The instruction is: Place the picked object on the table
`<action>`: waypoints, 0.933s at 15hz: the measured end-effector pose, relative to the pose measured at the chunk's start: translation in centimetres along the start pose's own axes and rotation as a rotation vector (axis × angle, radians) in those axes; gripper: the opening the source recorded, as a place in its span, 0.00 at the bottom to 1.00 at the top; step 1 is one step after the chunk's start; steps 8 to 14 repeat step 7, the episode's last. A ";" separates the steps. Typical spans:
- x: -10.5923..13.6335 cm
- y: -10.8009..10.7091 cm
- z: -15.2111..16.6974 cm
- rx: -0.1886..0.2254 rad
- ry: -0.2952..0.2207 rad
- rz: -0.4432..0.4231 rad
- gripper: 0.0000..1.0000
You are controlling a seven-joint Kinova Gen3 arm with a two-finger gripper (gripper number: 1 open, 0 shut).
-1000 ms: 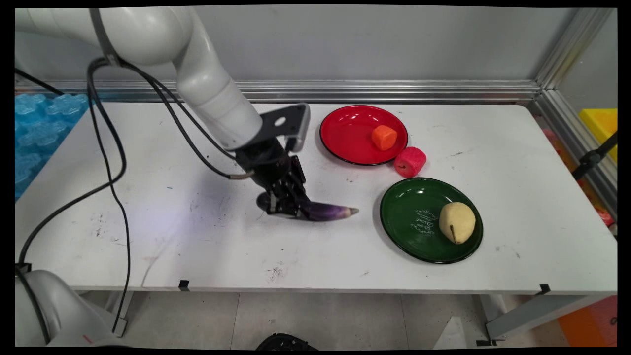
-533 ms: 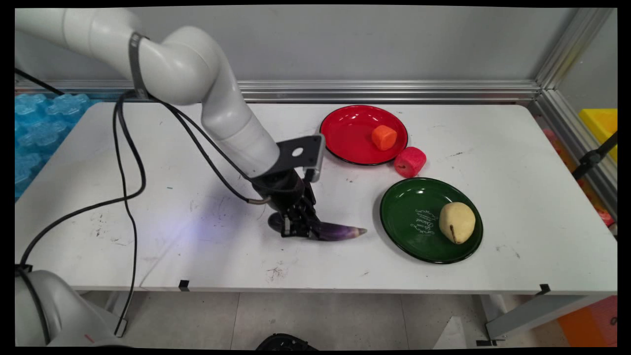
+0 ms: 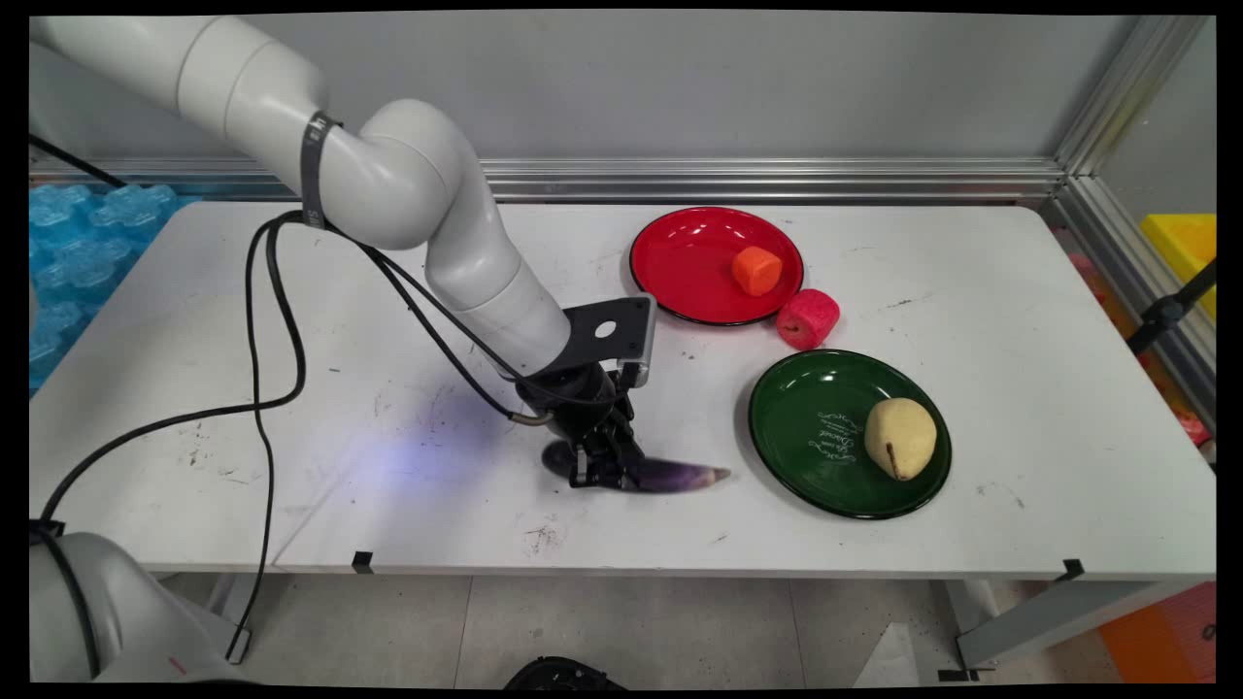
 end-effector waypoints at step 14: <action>0.7 0.0 -0.7 0.006 0.026 0.004 1.00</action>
